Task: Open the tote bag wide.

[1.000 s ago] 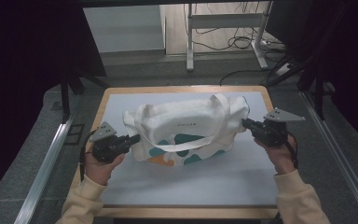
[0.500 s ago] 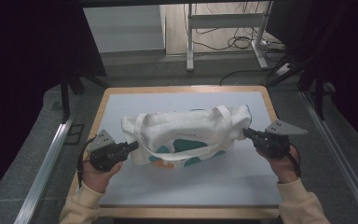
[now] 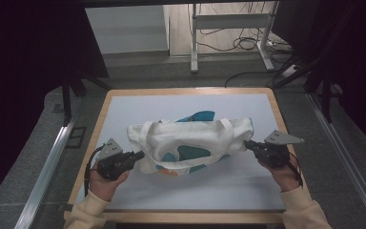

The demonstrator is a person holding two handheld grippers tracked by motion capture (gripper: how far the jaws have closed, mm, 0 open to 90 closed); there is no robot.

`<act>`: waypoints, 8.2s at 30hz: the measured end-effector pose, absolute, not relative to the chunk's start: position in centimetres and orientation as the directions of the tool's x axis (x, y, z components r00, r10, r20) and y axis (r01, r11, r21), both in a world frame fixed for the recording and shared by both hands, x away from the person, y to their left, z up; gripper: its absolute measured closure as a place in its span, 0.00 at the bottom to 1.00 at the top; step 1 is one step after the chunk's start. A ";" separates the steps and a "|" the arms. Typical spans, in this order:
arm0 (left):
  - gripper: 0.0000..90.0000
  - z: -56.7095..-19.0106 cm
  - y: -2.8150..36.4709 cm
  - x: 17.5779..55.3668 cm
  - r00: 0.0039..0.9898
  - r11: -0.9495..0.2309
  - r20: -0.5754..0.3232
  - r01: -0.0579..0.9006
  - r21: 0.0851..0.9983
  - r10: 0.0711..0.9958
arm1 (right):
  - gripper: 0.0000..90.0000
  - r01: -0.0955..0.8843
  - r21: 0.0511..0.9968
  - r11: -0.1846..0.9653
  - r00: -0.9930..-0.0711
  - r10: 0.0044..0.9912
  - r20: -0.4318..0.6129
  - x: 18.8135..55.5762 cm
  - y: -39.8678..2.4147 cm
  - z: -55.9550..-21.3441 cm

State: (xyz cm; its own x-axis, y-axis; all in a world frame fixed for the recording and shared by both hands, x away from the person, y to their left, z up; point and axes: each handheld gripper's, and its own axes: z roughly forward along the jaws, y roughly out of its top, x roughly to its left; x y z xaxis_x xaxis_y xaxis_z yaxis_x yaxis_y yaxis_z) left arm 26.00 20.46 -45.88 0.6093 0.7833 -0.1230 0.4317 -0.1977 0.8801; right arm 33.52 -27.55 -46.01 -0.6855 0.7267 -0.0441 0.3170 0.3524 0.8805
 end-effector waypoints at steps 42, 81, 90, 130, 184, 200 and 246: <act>0.95 -52.2 19.4 28.5 0.582 -0.305 -0.130 0.588 0.749 0.803 | 0.96 0.464 0.748 0.474 -0.702 0.712 -0.016 34.6 -26.1 -51.5; 0.99 -41.6 21.2 28.0 0.552 -0.185 -0.087 0.418 0.889 0.830 | 0.93 0.327 0.879 0.348 -0.695 0.719 -0.026 35.6 -24.0 -42.3; 0.99 -43.9 19.2 30.4 0.581 -0.237 -0.110 0.488 0.840 0.806 | 0.98 0.361 0.831 0.424 -0.729 0.684 -0.032 37.1 -21.8 -43.7; 1.00 -50.3 17.6 28.9 0.617 -0.338 -0.128 0.580 0.742 0.777 | 0.99 0.445 0.715 0.540 -0.774 0.634 0.002 33.7 -22.0 -51.5; 1.00 -50.6 15.5 36.8 0.538 -0.340 -0.132 0.685 0.644 0.832 | 0.99 0.308 0.676 0.670 -0.881 0.468 -0.062 30.9 -17.9 -52.4; 1.00 -46.6 17.0 32.3 0.589 -0.285 -0.139 0.567 0.773 0.796 | 0.99 0.313 0.778 0.545 -0.818 0.571 -0.071 34.4 -19.5 -47.2; 1.00 -51.4 14.6 27.9 0.686 -0.443 -0.168 0.616 0.651 0.707 | 0.99 0.501 0.666 0.553 -0.713 0.700 -0.045 41.9 -16.8 -50.2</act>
State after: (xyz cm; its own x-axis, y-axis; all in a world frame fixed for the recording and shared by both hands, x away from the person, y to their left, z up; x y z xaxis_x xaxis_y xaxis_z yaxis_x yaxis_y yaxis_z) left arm 27.89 14.61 -51.37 0.6865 0.7075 -0.1681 0.6162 -0.4432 0.6511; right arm 41.92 -16.84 -50.19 -0.7129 0.6999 -0.0450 0.5009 0.5530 0.6659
